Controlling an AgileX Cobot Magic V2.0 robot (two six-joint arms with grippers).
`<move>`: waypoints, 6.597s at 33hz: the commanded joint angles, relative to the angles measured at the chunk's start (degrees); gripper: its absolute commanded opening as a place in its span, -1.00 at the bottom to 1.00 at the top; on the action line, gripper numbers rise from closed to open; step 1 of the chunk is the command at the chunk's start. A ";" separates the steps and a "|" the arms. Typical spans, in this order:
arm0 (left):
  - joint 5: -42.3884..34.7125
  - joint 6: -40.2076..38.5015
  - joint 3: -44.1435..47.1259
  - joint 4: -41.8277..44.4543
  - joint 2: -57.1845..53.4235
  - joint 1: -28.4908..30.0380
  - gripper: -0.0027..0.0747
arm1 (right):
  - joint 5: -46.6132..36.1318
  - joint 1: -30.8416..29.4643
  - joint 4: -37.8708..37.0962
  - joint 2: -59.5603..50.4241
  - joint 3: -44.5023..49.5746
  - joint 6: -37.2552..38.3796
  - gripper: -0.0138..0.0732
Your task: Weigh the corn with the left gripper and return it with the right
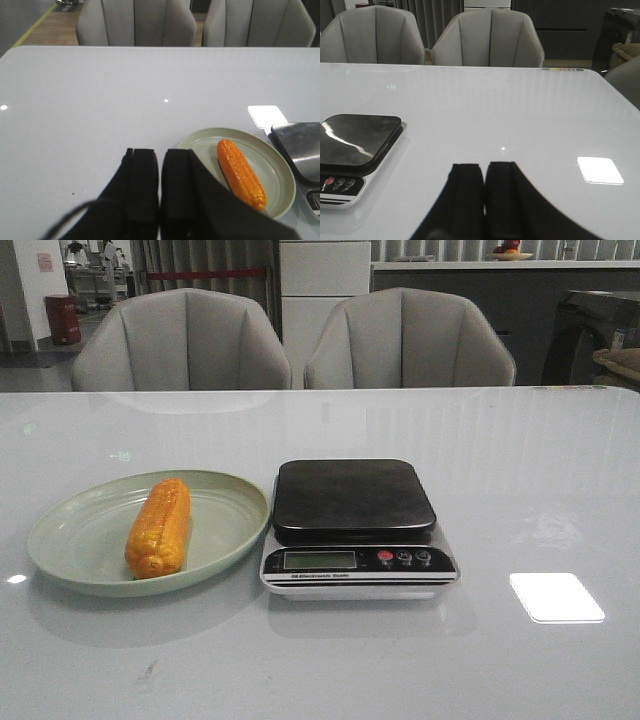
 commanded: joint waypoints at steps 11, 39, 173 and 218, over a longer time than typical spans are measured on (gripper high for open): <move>-7.06 -0.37 1.43 -0.77 4.88 -1.35 -0.63 | -4.94 -0.16 -0.06 -1.17 0.63 -0.70 -0.33; -0.77 -0.39 -19.12 -4.86 41.17 -13.74 0.43 | -4.94 -0.16 -0.06 -1.17 0.63 -0.70 -0.33; -2.87 0.18 -6.14 -4.55 2.54 -29.70 0.15 | -4.94 -0.16 -0.06 -1.17 0.63 -0.70 -0.33; 11.59 0.18 3.86 -0.69 -23.14 -29.70 -0.64 | -8.60 -0.16 0.34 9.34 -15.35 -0.59 -0.33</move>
